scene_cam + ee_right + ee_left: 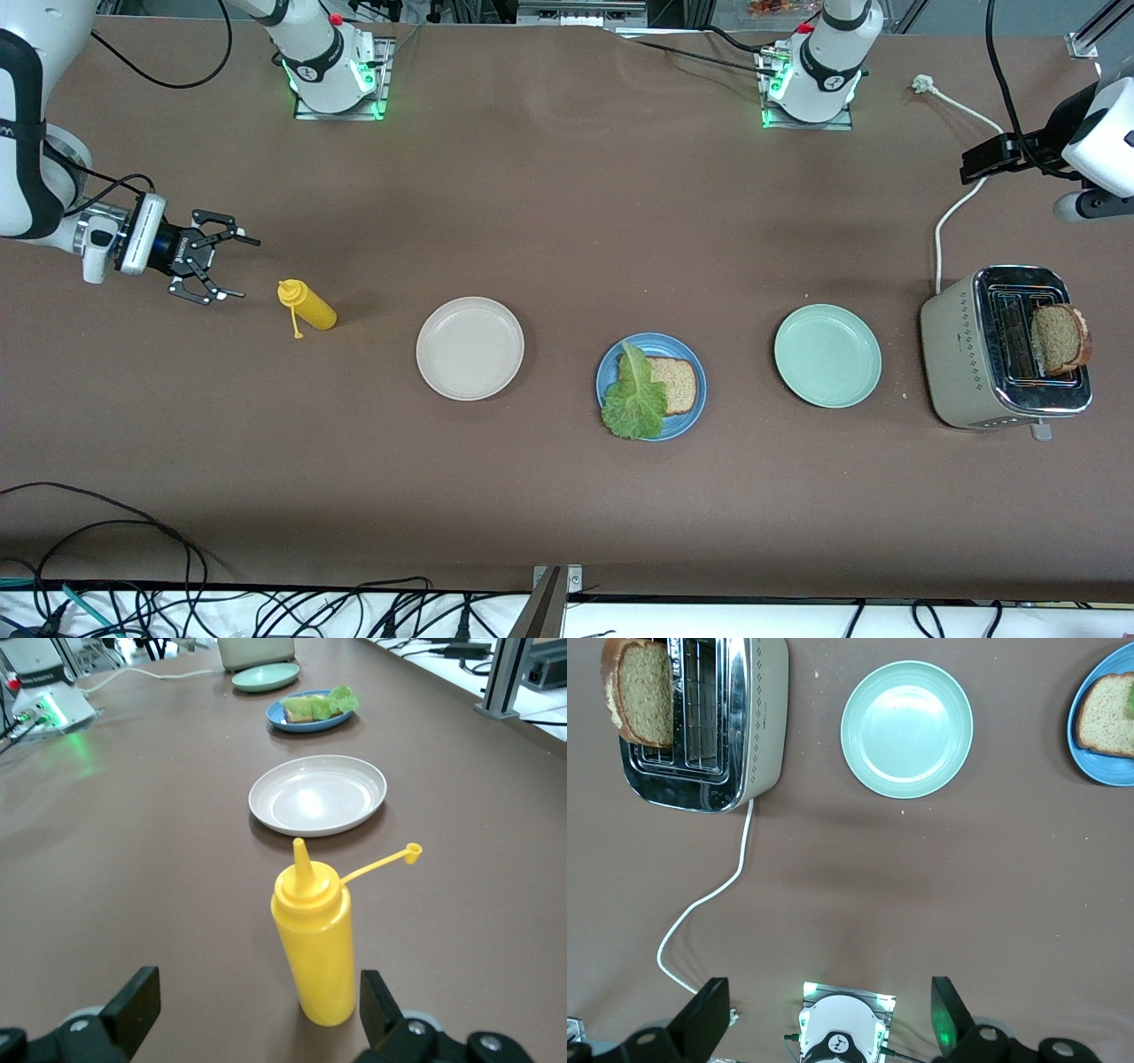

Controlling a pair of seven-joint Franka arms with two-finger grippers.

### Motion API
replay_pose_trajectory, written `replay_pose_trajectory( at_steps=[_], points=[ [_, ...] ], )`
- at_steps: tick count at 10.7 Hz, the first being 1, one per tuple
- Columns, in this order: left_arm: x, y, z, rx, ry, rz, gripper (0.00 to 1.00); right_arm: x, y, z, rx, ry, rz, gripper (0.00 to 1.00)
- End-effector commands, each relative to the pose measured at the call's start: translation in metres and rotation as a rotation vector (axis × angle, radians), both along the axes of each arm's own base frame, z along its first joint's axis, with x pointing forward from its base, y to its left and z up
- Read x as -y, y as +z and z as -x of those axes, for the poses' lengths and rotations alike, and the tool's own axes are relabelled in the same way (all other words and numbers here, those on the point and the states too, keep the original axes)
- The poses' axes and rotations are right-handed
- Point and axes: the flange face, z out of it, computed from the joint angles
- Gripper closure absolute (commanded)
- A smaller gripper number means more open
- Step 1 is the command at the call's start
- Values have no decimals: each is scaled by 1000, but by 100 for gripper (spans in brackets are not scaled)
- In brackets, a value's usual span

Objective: Make sandwich in blue plate with both arms
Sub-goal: 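Lower the open right gripper around the mustard bottle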

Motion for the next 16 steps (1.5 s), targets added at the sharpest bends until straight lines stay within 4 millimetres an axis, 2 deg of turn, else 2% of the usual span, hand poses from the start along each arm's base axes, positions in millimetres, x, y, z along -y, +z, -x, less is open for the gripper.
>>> replay_pose_trajectory(
  at_steps=[1,5,8,10,12,14,16],
  points=[
    [-2,4,-4,-5,0,-27,0,8,-17,9,20,-6,-61,0],
    [-2,4,-4,-6,0,-27,0,10,-22,13,46,15,-99,0],
    [-3,6,-6,-2,-2,-25,0,5,-54,19,64,16,-167,0],
    [-4,6,-6,-2,-1,-25,0,5,-63,19,79,7,-184,0],
    [-4,6,-6,-2,-1,-25,0,-4,-84,18,99,-14,-251,0],
    [-4,6,-6,-2,-1,-25,0,-5,-96,18,106,-43,-262,0],
    [-4,6,-6,-2,-1,-25,0,-3,-99,12,121,-67,-257,0]
  ],
)
